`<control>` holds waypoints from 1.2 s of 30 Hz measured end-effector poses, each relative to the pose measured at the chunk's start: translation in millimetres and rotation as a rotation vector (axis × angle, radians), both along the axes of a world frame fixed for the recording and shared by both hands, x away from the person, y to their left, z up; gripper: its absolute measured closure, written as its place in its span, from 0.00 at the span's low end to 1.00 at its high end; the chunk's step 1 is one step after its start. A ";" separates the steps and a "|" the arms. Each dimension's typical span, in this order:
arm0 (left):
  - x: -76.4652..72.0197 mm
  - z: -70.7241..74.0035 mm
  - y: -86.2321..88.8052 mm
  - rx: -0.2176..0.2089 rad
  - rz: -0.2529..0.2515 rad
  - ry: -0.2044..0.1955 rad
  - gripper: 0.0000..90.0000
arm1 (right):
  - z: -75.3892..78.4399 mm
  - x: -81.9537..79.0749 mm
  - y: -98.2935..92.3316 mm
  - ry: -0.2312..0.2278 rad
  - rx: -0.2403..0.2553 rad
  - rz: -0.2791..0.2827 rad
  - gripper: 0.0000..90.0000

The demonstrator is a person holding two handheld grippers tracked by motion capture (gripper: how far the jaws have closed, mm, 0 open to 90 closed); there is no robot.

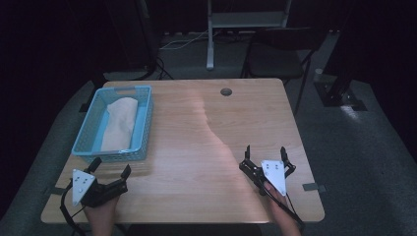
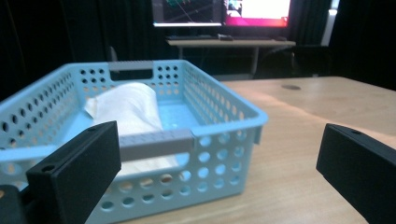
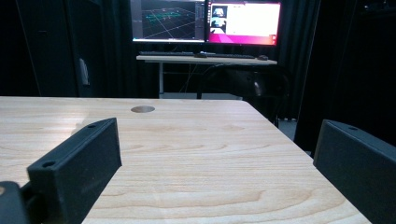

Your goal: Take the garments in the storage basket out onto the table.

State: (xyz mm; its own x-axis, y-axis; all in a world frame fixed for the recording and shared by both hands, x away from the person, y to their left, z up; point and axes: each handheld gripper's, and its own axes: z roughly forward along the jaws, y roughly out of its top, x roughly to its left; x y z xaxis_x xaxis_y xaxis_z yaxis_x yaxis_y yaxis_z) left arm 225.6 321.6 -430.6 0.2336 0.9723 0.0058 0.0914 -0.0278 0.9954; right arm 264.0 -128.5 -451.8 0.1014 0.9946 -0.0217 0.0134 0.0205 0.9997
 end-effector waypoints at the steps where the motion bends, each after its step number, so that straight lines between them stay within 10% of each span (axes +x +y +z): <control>1: 0.4 0.8 0.6 -0.004 -0.003 -0.001 0.00 | 0.0 0.0 0.0 0.000 0.001 -0.001 0.00; 36: 29.5 40.7 11.1 -0.010 -0.010 0.115 0.00 | 0.0 -0.2 -0.2 0.000 0.001 0.002 0.00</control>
State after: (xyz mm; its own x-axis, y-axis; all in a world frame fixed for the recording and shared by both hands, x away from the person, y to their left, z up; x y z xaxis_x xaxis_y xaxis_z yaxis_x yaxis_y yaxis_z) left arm 255.1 332.7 -389.9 0.2420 0.9698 -0.0317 0.2049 -0.0192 0.9786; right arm 263.9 -128.7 -451.8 0.0996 0.9948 -0.0207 0.0131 0.0194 0.9997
